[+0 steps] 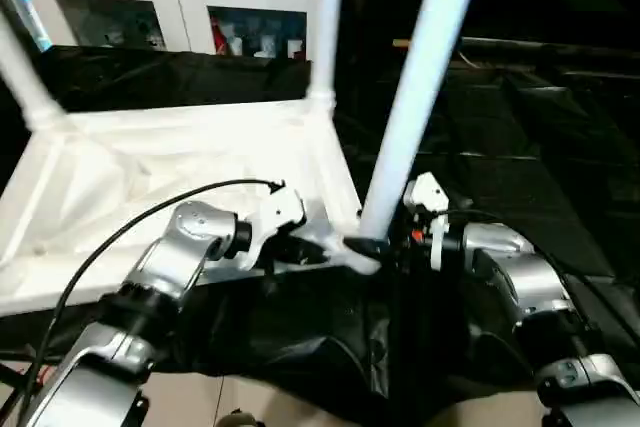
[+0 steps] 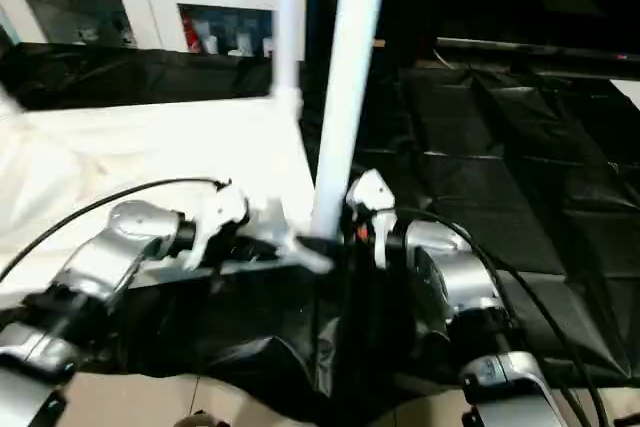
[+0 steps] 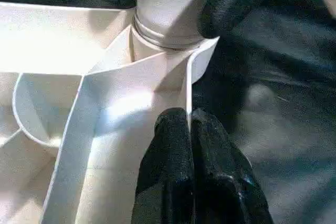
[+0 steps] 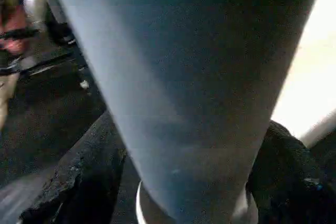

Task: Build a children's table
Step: Rotate leg to tighten

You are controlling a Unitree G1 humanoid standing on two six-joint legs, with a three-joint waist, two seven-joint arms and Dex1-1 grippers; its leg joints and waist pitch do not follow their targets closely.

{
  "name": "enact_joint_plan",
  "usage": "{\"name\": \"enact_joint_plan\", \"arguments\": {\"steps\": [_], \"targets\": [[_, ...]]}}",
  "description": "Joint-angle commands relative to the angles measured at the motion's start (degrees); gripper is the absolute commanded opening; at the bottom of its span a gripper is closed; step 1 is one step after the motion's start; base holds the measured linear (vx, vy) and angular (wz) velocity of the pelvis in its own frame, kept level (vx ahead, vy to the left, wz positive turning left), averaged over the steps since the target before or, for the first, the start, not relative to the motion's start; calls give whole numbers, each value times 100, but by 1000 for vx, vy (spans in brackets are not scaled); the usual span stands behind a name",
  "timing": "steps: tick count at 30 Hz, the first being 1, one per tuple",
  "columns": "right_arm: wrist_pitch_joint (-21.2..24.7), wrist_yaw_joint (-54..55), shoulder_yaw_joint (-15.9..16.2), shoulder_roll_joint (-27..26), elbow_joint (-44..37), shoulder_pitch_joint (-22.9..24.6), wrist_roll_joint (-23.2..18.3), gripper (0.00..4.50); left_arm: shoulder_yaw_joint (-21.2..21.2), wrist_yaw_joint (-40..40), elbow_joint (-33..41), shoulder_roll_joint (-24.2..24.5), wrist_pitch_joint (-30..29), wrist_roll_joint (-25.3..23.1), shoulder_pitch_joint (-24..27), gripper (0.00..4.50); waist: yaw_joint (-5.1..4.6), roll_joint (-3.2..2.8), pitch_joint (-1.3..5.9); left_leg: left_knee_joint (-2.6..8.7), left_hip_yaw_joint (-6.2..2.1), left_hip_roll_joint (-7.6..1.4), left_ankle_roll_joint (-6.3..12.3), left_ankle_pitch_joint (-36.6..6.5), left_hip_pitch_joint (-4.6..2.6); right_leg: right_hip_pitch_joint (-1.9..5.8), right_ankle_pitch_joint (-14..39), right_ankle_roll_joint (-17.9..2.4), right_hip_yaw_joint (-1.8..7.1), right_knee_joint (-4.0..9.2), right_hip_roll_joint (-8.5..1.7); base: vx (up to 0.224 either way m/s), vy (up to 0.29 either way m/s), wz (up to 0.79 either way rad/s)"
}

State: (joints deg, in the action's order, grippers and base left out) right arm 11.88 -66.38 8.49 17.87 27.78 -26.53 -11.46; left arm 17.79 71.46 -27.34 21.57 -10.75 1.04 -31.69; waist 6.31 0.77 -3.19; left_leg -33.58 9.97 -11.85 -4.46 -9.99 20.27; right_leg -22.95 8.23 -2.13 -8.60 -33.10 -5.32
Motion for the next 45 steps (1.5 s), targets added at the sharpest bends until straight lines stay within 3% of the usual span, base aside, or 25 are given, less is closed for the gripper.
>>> {"name": "enact_joint_plan", "arguments": {"steps": [1,7,12,15,19,21,26,28,29,37,45], "targets": [[203,-344,179,89,-169,90,-82,298,14,123,267,-10,61,147,-42,0,-1,-5,394,391,-43,-208,262,-1457,-52,308,2373,-650,376,447,-410,0,0,0],[362,-499,221,151,-319,132,-134,250,39,242,367,70,20,183,9,0,22,23,402,387,-47,-194,224,-1374,-38,315,2401,-595,370,444,-415,0,0,0],[303,-177,228,-53,-233,155,-75,225,-230,-100,369,-191,-284,392,-63,0,8,36,391,383,-42,-192,214,-1417,-46,296,2559,-564,364,467,-424,0,0,0],[122,668,106,-422,67,127,148,212,-453,-579,259,-456,-434,442,-201,0,-30,62,374,385,-63,-167,124,-1514,-48,292,2918,-411,335,523,-444,0,0,0],[-26,1987,-236,-1113,463,-3,198,206,-651,-1443,-232,-815,-450,296,-546,0,-137,75,379,377,-70,-135,84,-1489,-31,286,2994,-311,320,543,-426,0,0,0],[-59,2392,-306,-1293,628,-81,245,202,-694,-1757,-428,-928,-446,231,-678,0,-145,69,391,367,-68,-122,117,-1445,-34,295,3022,-245,310,563,-430,0,0,0],[-464,3752,-428,-1839,1282,-385,561,200,-810,-2709,-935,-1349,-468,40,-1053,0,-164,48,415,371,-59,-137,104,-1310,-41,282,2612,-429,337,502,-424,0,0,0],[-666,3739,-390,-1954,1341,-413,604,200,-787,-2816,-986,-1425,-444,17,-1096,0,-142,47,426,378,-52,-147,154,-1213,-22,296,2377,-491,355,470,-426,0,0,0],[-911,3540,-379,-2064,1338,-430,615,233,-728,-2773,-1017,-1465,-365,-25,-1109,0,-123,47,431,379,-48,-150,196,-1163,-20,312,2210,-539,364,446,-422,0,0,0],[-788,2853,-385,-1974,1092,-401,336,307,-522,-2388,-872,-1266,-186,-128,-909,0,-122,54,408,395,-47,-156,263,-1294,-16,326,2319,-549,365,463,-426,0,0,0],[-607,1236,88,-992,650,-170,419,318,-246,-1253,-334,-759,58,22,-482,0,-100,40,405,400,-48,-186,313,-1281,-20,332,2132,-645,382,430,-420,0,0,0]]}}
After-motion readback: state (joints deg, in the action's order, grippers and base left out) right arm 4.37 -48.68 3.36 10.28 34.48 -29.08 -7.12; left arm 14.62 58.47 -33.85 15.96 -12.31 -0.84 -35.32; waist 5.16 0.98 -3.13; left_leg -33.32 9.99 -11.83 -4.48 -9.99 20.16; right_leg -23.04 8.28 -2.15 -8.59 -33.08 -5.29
